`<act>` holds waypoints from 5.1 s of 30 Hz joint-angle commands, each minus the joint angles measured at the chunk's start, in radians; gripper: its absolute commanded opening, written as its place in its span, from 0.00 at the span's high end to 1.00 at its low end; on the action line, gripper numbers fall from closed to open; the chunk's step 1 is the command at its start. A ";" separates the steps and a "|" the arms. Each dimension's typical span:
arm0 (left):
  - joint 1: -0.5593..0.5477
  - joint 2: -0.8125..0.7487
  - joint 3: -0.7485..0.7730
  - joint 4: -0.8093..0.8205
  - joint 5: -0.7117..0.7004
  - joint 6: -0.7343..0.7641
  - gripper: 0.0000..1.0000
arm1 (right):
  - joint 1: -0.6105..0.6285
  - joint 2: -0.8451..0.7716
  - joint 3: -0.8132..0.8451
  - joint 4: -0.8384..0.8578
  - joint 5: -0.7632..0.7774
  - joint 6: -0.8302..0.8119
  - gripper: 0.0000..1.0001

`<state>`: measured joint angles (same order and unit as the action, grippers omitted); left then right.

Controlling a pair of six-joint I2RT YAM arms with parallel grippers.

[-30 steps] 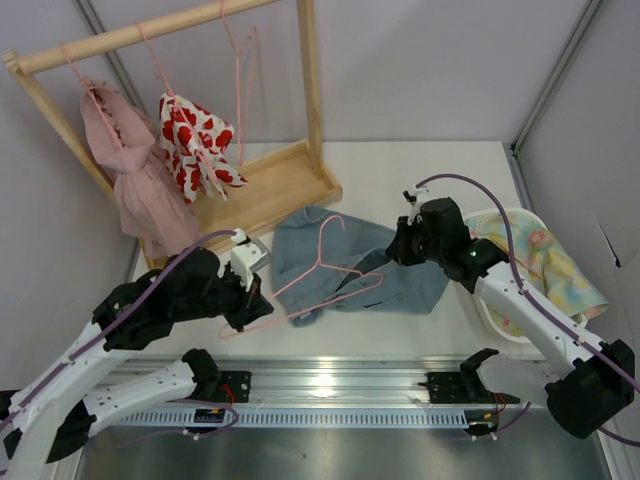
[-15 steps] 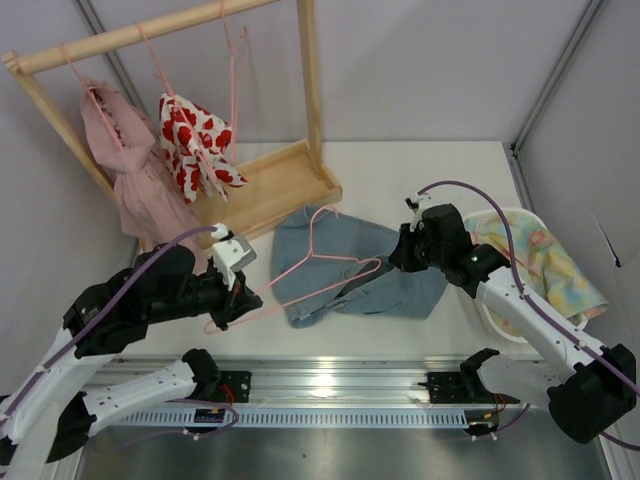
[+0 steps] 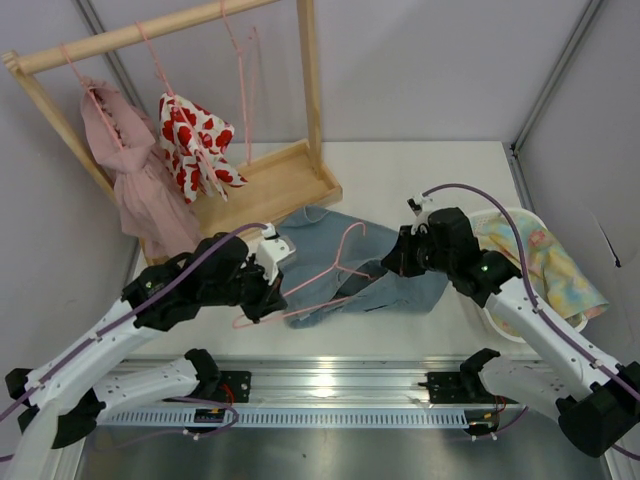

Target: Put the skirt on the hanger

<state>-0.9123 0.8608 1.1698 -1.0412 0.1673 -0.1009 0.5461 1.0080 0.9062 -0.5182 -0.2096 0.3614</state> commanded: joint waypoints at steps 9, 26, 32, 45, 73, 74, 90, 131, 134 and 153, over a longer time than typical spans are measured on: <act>-0.040 -0.062 -0.211 0.420 0.097 0.101 1.00 | 0.126 -0.014 0.057 0.130 -0.022 0.148 1.00; -0.120 -0.213 -0.673 1.007 -0.084 0.136 1.00 | 0.120 -0.068 -0.006 0.037 0.090 0.172 0.94; -0.120 -0.217 -0.739 1.113 -0.120 0.110 1.00 | 0.115 -0.117 0.005 -0.052 0.124 0.183 0.30; -0.120 -0.141 -0.763 1.195 -0.134 0.027 1.00 | 0.211 -0.390 -0.125 0.096 0.153 0.034 0.08; -0.128 -0.118 -0.740 1.166 -0.132 -0.033 1.00 | 0.451 0.037 -0.115 0.563 0.682 -0.022 0.82; -0.129 -0.114 -0.731 1.156 -0.132 -0.033 1.00 | 0.451 0.032 -0.118 0.561 0.696 -0.032 0.89; -0.129 -0.196 -0.515 0.632 -0.452 -0.279 0.19 | 0.430 0.026 -0.168 0.558 0.819 -0.064 1.00; -0.016 0.231 -0.676 0.736 -0.411 -0.859 0.30 | 0.396 -0.109 -0.273 0.534 0.722 -0.001 1.00; -0.016 0.237 -0.682 0.762 -0.419 -0.885 0.32 | 0.396 -0.111 -0.276 0.532 0.724 0.005 1.00; 0.081 0.115 -0.636 0.727 -0.365 -0.872 1.00 | 0.423 -0.085 -0.286 0.484 0.826 0.004 1.00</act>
<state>-0.8791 1.0779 0.4778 -0.2714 -0.2066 -0.9771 0.9573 0.9024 0.6350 -0.0151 0.5388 0.3489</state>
